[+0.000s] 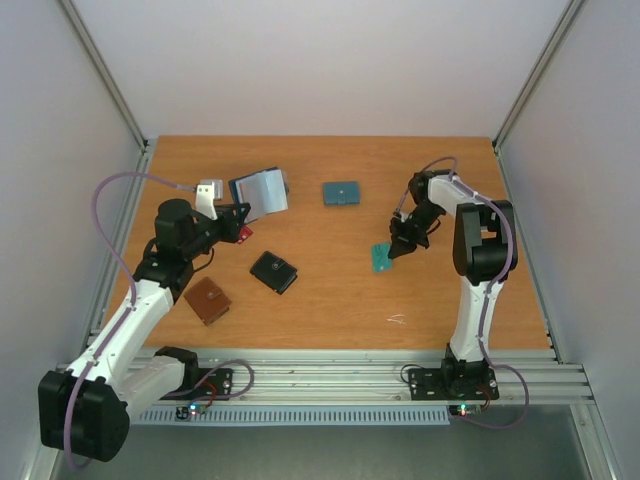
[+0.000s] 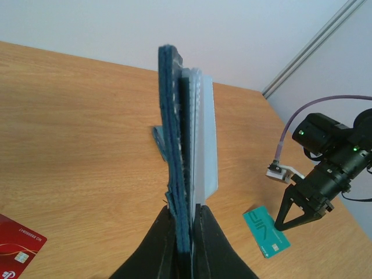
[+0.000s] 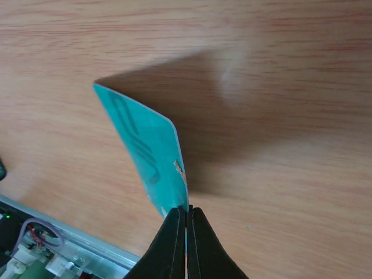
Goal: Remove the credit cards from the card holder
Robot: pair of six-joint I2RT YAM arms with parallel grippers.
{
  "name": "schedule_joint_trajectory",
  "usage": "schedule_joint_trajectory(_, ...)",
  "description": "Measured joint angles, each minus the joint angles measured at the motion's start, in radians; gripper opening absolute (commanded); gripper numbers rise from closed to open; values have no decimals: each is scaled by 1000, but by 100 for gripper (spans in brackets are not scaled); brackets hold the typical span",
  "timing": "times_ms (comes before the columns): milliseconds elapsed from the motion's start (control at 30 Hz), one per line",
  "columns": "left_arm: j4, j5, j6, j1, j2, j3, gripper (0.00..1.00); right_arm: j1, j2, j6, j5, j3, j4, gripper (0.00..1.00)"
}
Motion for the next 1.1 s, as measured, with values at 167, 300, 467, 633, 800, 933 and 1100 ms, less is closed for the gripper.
schedule_joint_trajectory(167, -1, 3, 2, 0, 0, 0, 0, 0, 24, -6, 49, 0, -15, 19)
schedule_joint_trajectory(300, 0, 10, 4, 0, 0, 0, 0, -3, 24, 5, 101, 5, -29, 30)
schedule_joint_trajectory(467, 1, 27, 11, 0, 0, 0, 0, -2, -7, 0, 151, 71, -72, 37)
schedule_joint_trajectory(633, 33, 69, 20, 0, 0, 0, 0, 77, -154, -77, 137, 193, -83, 48)
schedule_joint_trajectory(800, 163, 169, -39, 0, 2, -8, 0, 331, -379, -153, -8, 284, 58, 51)
schedule_joint_trajectory(933, 277, 257, -119, 0, 6, -24, 0, 483, -501, -137, -84, 291, 232, 53)
schedule_joint_trajectory(1100, 347, 338, -145, -2, 6, -26, 0, 610, -512, -53, 15, 277, 457, 61)
